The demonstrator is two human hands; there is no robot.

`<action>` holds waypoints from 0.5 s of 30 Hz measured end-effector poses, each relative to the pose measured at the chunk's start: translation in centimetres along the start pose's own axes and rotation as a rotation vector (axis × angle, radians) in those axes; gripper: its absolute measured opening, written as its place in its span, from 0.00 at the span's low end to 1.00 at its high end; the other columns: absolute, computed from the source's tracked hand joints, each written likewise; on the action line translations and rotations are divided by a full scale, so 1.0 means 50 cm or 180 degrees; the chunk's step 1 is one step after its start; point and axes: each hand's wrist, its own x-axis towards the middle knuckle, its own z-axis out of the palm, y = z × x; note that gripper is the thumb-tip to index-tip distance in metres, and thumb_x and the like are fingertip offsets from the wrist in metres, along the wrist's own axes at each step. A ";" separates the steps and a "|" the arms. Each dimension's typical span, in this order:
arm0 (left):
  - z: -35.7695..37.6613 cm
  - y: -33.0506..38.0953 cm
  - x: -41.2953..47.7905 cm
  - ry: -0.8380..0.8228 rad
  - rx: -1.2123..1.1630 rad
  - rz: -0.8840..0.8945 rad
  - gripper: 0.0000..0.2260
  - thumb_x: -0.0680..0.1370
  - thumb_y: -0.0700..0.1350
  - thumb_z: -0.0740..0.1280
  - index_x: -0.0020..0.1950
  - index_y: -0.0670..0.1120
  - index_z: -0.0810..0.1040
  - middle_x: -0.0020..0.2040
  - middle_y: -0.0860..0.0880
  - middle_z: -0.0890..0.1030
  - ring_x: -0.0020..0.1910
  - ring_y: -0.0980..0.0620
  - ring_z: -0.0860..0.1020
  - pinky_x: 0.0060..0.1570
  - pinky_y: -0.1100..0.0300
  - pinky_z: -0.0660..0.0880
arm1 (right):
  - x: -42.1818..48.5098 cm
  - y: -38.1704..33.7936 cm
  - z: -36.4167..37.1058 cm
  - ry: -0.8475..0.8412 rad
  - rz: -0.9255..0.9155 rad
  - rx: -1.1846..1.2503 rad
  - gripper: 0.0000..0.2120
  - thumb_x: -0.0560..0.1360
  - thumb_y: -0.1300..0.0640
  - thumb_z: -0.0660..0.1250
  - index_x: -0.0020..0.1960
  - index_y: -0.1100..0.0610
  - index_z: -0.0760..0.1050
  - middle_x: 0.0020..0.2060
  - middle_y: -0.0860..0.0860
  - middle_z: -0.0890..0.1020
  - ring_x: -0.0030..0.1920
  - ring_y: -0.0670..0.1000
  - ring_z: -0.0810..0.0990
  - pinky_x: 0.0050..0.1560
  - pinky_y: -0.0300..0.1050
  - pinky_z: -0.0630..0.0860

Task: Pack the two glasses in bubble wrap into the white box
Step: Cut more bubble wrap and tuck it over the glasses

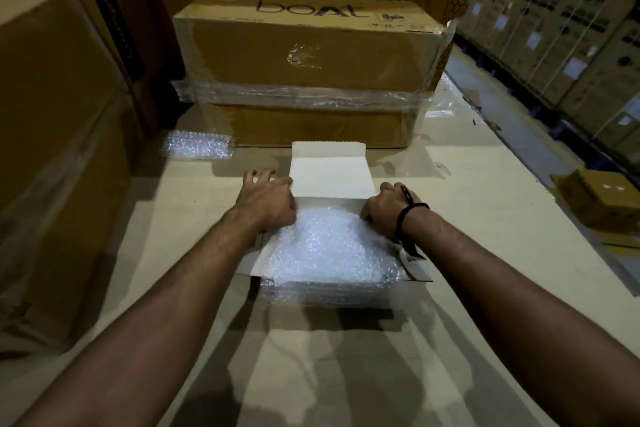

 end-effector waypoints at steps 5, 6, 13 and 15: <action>0.002 0.011 -0.007 -0.0523 0.0252 0.0002 0.14 0.74 0.51 0.66 0.59 0.56 0.81 0.79 0.49 0.57 0.78 0.43 0.49 0.72 0.37 0.43 | -0.033 0.034 -0.025 0.0075 -0.0118 0.0595 0.11 0.72 0.45 0.60 0.55 0.39 0.73 0.51 0.46 0.80 0.58 0.53 0.69 0.55 0.50 0.65; 0.005 0.018 -0.009 -0.0394 0.0353 0.0007 0.14 0.74 0.53 0.68 0.59 0.56 0.81 0.78 0.48 0.60 0.77 0.43 0.53 0.72 0.38 0.46 | -0.042 0.033 -0.031 0.0078 -0.0144 0.0417 0.09 0.72 0.45 0.61 0.52 0.41 0.74 0.49 0.45 0.80 0.57 0.52 0.69 0.55 0.51 0.64; -0.005 0.019 -0.042 0.0425 0.0073 -0.0009 0.12 0.73 0.55 0.69 0.54 0.54 0.84 0.74 0.49 0.68 0.73 0.45 0.61 0.69 0.44 0.55 | -0.052 -0.005 -0.013 -0.0107 -0.0071 -0.0053 0.08 0.76 0.50 0.56 0.44 0.50 0.72 0.49 0.45 0.79 0.60 0.53 0.68 0.61 0.55 0.60; -0.012 0.004 -0.060 0.0043 -0.0171 0.0049 0.13 0.73 0.52 0.66 0.56 0.57 0.83 0.78 0.50 0.61 0.76 0.45 0.54 0.71 0.41 0.48 | -0.052 0.005 -0.013 -0.0301 -0.0138 0.0159 0.12 0.75 0.47 0.56 0.46 0.50 0.75 0.50 0.46 0.78 0.61 0.54 0.68 0.62 0.58 0.59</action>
